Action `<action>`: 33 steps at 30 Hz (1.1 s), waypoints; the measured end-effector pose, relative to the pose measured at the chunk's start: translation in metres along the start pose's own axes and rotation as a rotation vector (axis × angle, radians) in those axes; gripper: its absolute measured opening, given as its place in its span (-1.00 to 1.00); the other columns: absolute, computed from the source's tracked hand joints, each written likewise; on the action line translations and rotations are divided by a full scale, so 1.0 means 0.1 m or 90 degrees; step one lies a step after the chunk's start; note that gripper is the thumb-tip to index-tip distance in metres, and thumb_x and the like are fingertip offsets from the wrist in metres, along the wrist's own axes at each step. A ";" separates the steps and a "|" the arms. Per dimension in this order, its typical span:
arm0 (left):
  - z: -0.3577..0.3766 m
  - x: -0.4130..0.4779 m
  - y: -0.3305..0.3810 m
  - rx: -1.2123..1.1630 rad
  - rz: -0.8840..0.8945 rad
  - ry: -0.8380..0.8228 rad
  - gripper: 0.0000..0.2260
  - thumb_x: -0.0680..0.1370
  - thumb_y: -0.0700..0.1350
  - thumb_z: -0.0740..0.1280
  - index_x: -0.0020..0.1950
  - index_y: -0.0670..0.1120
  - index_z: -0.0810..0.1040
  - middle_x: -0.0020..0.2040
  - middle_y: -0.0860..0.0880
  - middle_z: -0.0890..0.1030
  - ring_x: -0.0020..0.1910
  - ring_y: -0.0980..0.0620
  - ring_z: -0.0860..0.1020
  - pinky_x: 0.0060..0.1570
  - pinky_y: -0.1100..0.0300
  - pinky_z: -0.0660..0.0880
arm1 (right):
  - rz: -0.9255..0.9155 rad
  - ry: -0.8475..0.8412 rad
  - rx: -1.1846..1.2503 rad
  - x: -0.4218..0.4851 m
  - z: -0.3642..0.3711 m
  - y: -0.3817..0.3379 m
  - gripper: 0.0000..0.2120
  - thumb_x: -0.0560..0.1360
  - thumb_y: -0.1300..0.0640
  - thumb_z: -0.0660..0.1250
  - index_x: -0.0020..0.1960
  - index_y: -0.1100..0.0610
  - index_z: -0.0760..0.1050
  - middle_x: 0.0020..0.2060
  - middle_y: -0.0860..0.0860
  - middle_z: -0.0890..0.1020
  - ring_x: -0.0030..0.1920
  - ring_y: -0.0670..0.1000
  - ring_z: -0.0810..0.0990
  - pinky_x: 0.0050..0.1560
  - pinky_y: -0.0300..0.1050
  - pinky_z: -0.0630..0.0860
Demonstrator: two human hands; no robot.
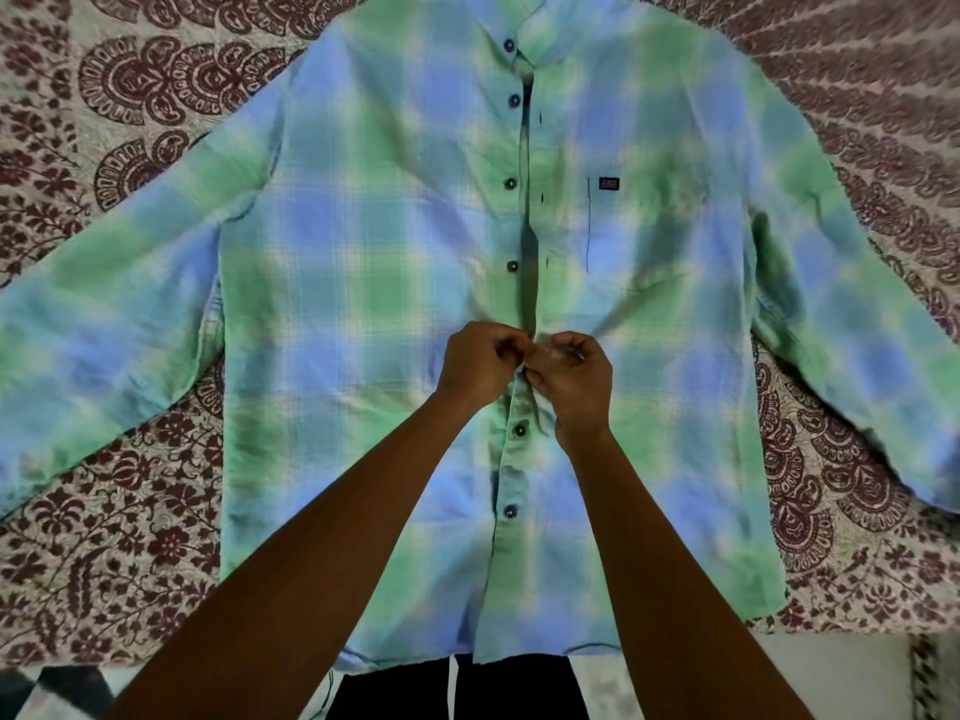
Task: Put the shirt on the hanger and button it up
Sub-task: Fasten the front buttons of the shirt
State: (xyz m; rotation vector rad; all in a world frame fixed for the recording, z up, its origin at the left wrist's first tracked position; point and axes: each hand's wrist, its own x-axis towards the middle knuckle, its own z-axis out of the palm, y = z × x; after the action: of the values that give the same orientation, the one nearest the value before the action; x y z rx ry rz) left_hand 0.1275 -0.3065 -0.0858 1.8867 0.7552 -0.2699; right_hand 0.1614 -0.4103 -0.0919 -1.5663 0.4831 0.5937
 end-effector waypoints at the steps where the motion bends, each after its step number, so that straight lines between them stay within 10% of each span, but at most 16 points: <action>1: 0.00 0.01 -0.01 -0.003 0.003 -0.001 -0.81 0.51 -0.25 0.31 0.09 -0.15 0.63 0.04 -0.13 0.66 0.03 -0.03 0.60 -0.15 0.49 0.36 | 0.006 0.009 -0.008 0.01 0.02 -0.02 -0.73 0.35 0.41 0.43 -0.20 0.13 0.41 -0.38 0.06 0.54 -0.34 0.05 0.55 -0.30 -0.18 0.56; 10: 0.00 0.04 -0.08 -0.041 0.007 0.003 -0.84 0.48 -0.23 0.37 0.03 -0.12 0.65 -0.07 -0.12 0.67 -0.17 0.11 0.57 -0.20 0.52 0.41 | 0.065 -0.025 0.096 0.07 -0.03 -0.04 -0.66 0.42 0.52 0.28 -0.22 0.11 0.30 -0.46 -0.02 0.52 -0.49 -0.12 0.51 -0.48 -0.30 0.43; 17: 0.00 0.06 -0.12 -0.096 -0.030 0.001 -0.89 0.43 -0.24 0.43 -0.07 -0.11 0.62 -0.19 -0.17 0.66 -0.17 -0.09 0.63 -0.02 0.04 0.57 | -0.011 0.015 -0.004 0.05 0.03 0.05 -0.63 0.41 0.53 0.28 -0.24 0.09 0.29 -0.31 0.03 0.50 -0.33 -0.11 0.54 -0.27 -0.29 0.50; 23: 0.01 0.05 -0.13 -0.114 -0.030 0.050 -0.94 0.40 -0.31 0.43 -0.21 -0.18 0.61 -0.23 -0.17 0.66 -0.34 0.06 0.58 -0.17 0.17 0.56 | -0.066 0.025 -0.067 0.02 0.00 0.14 -0.65 0.40 0.45 0.35 -0.21 0.06 0.30 -0.28 0.06 0.58 -0.19 0.03 0.59 -0.02 -0.05 0.51; 27: 0.02 0.03 -0.12 -0.117 -0.028 0.077 -0.93 0.43 -0.35 0.38 -0.15 -0.24 0.65 -0.20 -0.17 0.67 -0.44 0.30 0.54 -0.29 0.46 0.50 | -0.063 -0.027 -0.031 -0.01 -0.05 0.11 -0.67 0.42 0.43 0.35 -0.17 0.08 0.28 -0.34 0.12 0.60 -0.30 0.04 0.60 -0.22 -0.17 0.54; 33: -0.02 0.05 -0.03 -0.107 -0.091 0.055 -0.78 0.38 -0.08 0.35 -0.21 -0.24 0.63 -0.24 -0.17 0.67 -0.24 -0.09 0.65 -0.11 0.04 0.60 | -0.064 -0.010 -0.125 0.10 -0.03 0.07 -0.61 0.32 0.38 0.44 -0.20 0.01 0.29 -0.39 0.05 0.63 -0.30 0.10 0.62 -0.08 0.16 0.57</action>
State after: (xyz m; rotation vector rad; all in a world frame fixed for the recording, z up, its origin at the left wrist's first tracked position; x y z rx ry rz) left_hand 0.1289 -0.3025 -0.0897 1.6971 0.9442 -0.2090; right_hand 0.1653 -0.4129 -0.1039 -1.7605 0.3388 0.5899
